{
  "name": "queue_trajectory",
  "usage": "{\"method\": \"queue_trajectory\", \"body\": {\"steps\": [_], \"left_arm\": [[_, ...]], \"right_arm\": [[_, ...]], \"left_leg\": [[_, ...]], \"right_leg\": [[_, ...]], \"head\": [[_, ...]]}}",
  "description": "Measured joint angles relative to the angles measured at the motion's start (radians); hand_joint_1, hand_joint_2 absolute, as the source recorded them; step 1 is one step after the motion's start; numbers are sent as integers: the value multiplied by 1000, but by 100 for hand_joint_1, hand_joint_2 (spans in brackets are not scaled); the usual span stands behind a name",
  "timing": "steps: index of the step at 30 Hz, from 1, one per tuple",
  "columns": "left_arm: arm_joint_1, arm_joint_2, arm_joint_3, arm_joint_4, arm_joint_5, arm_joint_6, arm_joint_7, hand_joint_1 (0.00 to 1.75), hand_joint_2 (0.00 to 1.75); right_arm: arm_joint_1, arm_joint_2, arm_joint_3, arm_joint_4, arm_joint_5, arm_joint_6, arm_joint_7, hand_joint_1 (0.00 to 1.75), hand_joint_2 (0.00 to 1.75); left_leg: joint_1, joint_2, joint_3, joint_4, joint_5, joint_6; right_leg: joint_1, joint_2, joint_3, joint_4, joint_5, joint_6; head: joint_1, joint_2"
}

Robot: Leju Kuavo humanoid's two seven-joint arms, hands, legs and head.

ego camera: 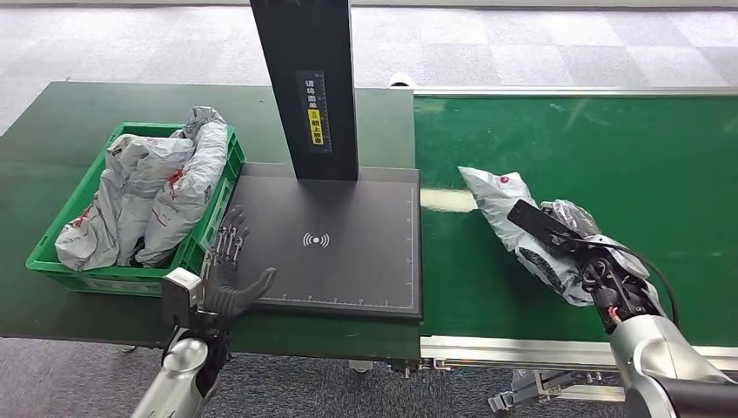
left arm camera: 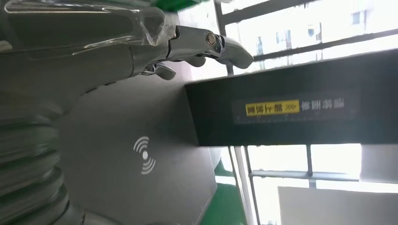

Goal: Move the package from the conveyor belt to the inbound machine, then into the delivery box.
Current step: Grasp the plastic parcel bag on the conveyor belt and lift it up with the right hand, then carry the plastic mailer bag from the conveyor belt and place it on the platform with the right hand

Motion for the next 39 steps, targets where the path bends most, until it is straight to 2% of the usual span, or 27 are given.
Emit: {"method": "queue_trajectory", "body": {"steps": [6,10,14,18,20,27,32,39], "left_arm": [[11,-2,18,-41,4,94,-22,0,175],[12,-4,32,-86,24,148,-27,0,175],[19,-13,53,-139,58,160,-28,0,175],[19,-22,66,-163,69,152,-28,0,175],[18,-27,68,-165,69,147,-28,0,175],[5,-45,70,-165,66,133,-28,0,175],[-22,-59,70,-158,63,121,-28,0,175],[-39,-69,64,-141,58,104,-28,0,175]], "right_arm": [[4,17,-46,-39,-53,-119,-59,175,175],[9,24,-63,-81,-19,-299,-74,175,175],[20,37,-63,-147,34,-486,-92,175,175],[64,55,-61,-274,89,-668,-128,175,175],[103,61,-53,-359,137,-721,-132,175,175],[218,104,24,-579,480,-748,-123,175,175],[236,165,146,-572,500,-748,-187,175,175],[227,216,322,-470,493,-747,-186,175,175]], "left_leg": [[0,-1,0,0,0,0],[0,0,0,0,0,0],[0,0,0,0,0,0],[0,0,0,0,0,0],[0,0,0,0,0,0],[0,1,1,0,0,0],[0,1,1,0,0,0],[0,1,1,0,0,0]], "right_leg": [[0,-1,0,0,0,0],[0,-1,0,0,0,0],[0,0,0,0,0,0],[0,0,0,0,0,0],[0,0,0,0,0,0],[0,1,0,0,0,0],[1,1,0,0,0,0],[1,1,0,0,0,0]], "head": [[0,0],[0,0],[0,0],[0,0],[0,0],[0,0],[0,0],[0,0]]}}
